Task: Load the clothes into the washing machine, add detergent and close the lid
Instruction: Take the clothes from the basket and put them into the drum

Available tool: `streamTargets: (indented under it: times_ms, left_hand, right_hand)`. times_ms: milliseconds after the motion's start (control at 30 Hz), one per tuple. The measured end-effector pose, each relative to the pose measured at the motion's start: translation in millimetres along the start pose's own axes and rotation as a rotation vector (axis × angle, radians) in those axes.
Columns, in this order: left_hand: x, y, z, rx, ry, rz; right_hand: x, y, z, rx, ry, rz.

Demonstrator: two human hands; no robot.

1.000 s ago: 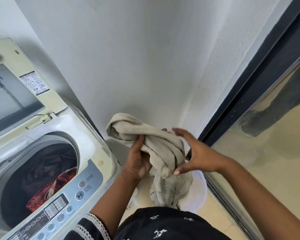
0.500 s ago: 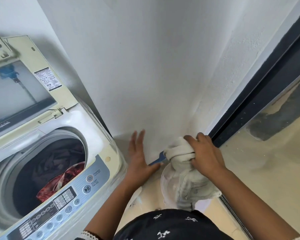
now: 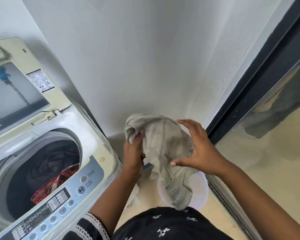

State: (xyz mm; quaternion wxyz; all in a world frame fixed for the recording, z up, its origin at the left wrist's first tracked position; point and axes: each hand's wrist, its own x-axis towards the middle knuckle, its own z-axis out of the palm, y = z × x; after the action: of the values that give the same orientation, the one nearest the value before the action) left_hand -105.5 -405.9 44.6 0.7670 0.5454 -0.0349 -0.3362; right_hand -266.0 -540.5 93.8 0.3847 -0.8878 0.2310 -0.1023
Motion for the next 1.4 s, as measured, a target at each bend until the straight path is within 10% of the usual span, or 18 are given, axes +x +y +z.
streamTargets:
  times_ms: [233,467,633,733,833,933,1167,1300,1400]
  left_hand:
    - [-31,1,9,-0.349,-0.168,-0.37]
    - [-18,23,2,0.138,-0.194,-0.446]
    - [-13,14,-17,0.807,-0.036,0.041]
    - [-21,14,-27,1.053,-0.33,0.595]
    - [-32,3,-16,1.233,-0.651,0.592]
    - [-32,-23,0,1.415,-0.368,0.775]
    - [-6,-10,11,1.028,-0.007,0.784]
    - [-5,4,15,0.569,0.064,0.495]
    - [-4,1,13,0.184,0.088,0.173]
  right_hand:
    - [-15,7,58,0.091,0.066,0.062]
    - [-20,8,64,-0.01,0.136,0.075]
    - [-19,23,59,-0.282,0.226,0.066]
    - [-17,29,51,-0.499,0.239,0.001]
    - [-14,21,48,-0.681,0.265,-0.103]
    - [-6,-7,39,-0.671,0.338,-0.113]
    - [6,-46,1,-0.258,0.244,-0.161]
    - [3,-42,-22,0.226,0.236,-0.165]
    - [-2,-12,-38,0.084,0.471,-0.042]
